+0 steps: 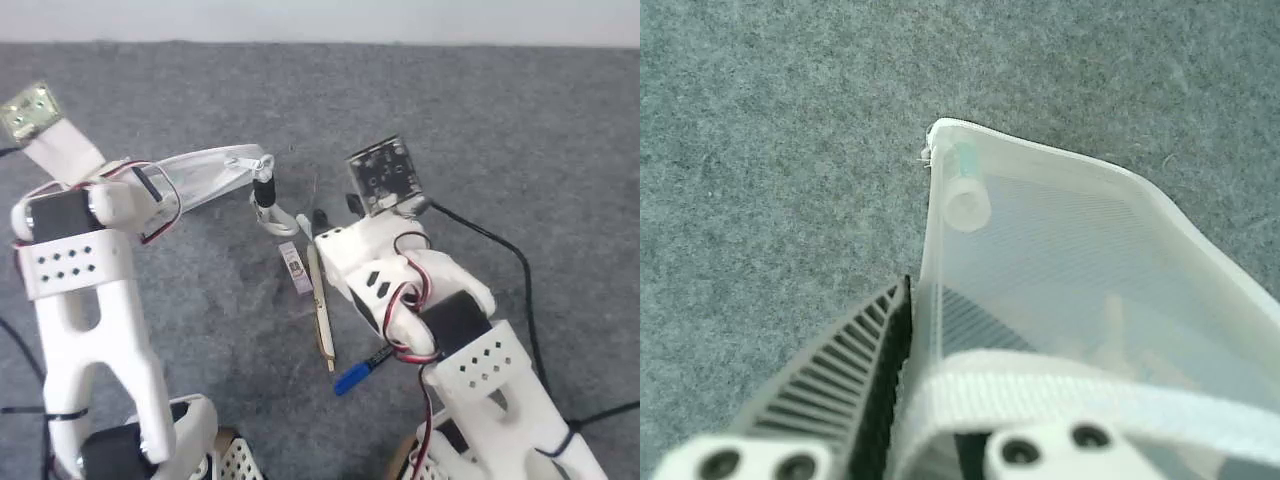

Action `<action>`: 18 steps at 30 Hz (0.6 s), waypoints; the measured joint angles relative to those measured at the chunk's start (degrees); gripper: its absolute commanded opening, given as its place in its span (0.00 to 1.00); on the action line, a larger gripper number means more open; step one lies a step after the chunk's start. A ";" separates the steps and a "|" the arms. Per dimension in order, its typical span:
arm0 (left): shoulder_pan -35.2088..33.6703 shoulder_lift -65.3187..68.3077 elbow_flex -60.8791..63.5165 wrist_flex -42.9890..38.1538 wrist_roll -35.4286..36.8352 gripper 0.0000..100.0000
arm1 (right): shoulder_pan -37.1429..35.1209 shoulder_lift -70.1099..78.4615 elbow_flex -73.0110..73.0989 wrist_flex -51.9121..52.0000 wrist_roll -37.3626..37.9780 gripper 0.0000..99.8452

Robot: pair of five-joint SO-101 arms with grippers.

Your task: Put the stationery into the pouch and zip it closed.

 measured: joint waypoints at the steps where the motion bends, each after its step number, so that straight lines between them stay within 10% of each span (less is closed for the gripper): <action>1: 0.00 0.00 0.00 0.00 0.00 0.01 | 0.53 0.00 0.00 1.14 -1.23 0.14; 18: 0.00 0.00 0.00 0.00 0.00 0.01 | 1.58 0.00 0.00 21.63 -8.88 0.14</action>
